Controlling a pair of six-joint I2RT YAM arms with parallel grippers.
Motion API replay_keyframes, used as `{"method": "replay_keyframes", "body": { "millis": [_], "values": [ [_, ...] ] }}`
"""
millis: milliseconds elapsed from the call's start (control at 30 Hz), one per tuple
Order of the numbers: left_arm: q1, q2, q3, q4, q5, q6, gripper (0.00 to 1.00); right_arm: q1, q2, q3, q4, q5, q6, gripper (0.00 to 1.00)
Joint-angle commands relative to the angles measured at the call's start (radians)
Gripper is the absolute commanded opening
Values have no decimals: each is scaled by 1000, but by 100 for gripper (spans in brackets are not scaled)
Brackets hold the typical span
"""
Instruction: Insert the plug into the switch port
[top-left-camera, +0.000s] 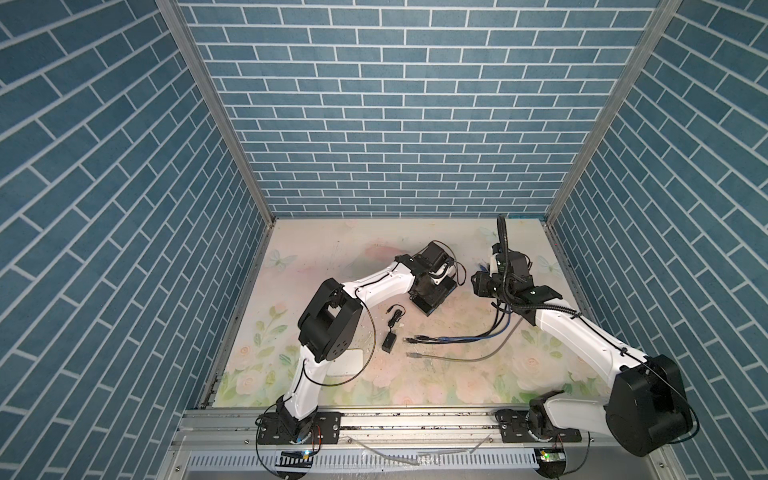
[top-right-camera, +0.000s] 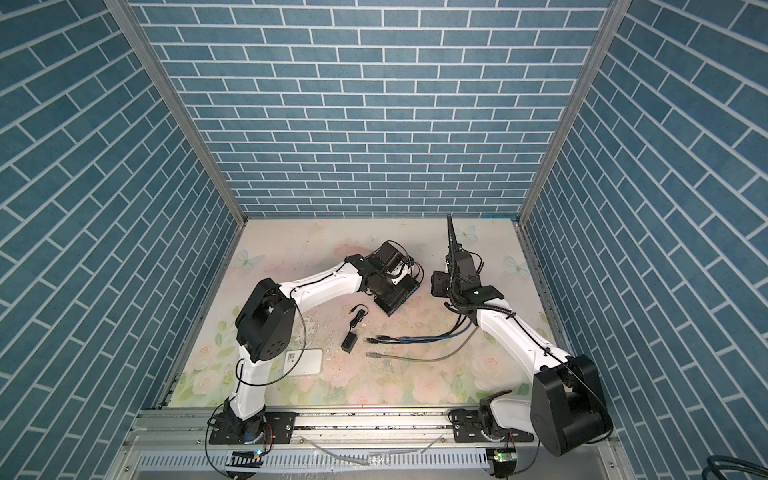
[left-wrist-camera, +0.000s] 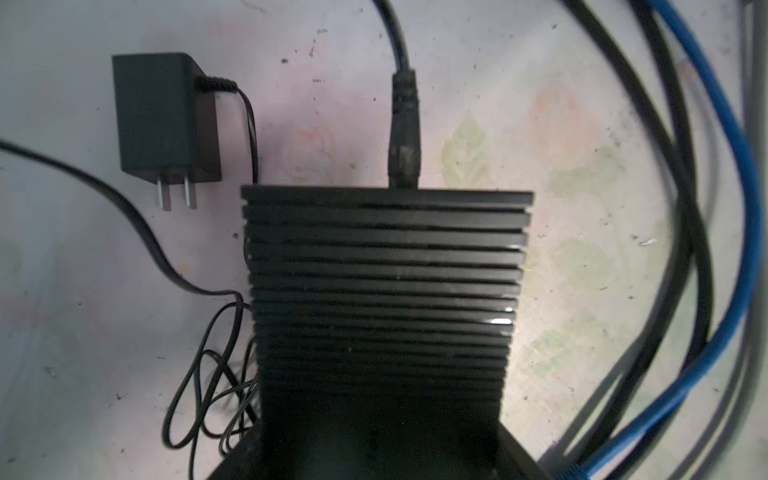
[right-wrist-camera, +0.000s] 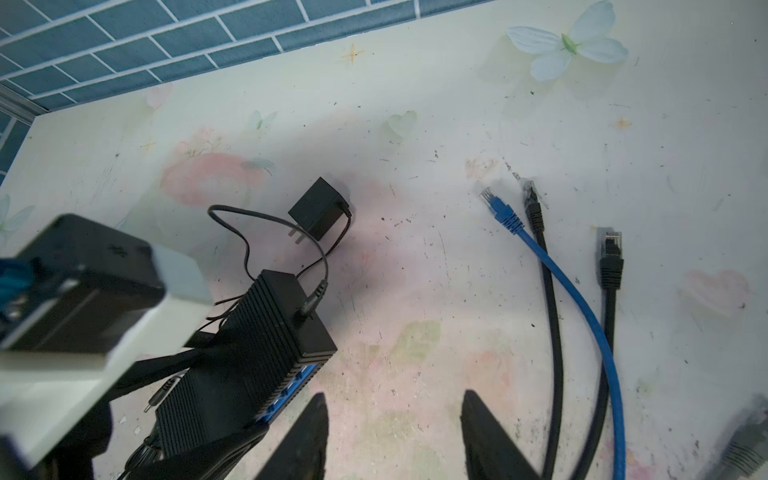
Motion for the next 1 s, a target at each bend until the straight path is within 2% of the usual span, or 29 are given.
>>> {"method": "replay_keyframes", "body": {
  "millis": [0,333,500,600,700,833,967],
  "values": [
    [-10,25,13,-55,-59,25,18,-5,-46,-46,89,16,-14,52],
    [-4,73,8,-92,-199,69,24,-5,-21,-50,134,-77,-87,53],
    [27,82,9,-102,-233,100,26,-4,14,-65,164,-157,-142,53],
    [53,77,7,-98,-243,109,30,-3,30,-82,185,-201,-190,53],
    [68,65,5,-87,-241,119,43,-2,42,-89,185,-262,-254,53],
    [68,30,-27,-44,-224,125,66,0,35,-101,187,-314,-333,53],
    [67,-6,-56,-6,-194,122,81,7,-5,-144,230,-355,-444,53]
  ]
}}
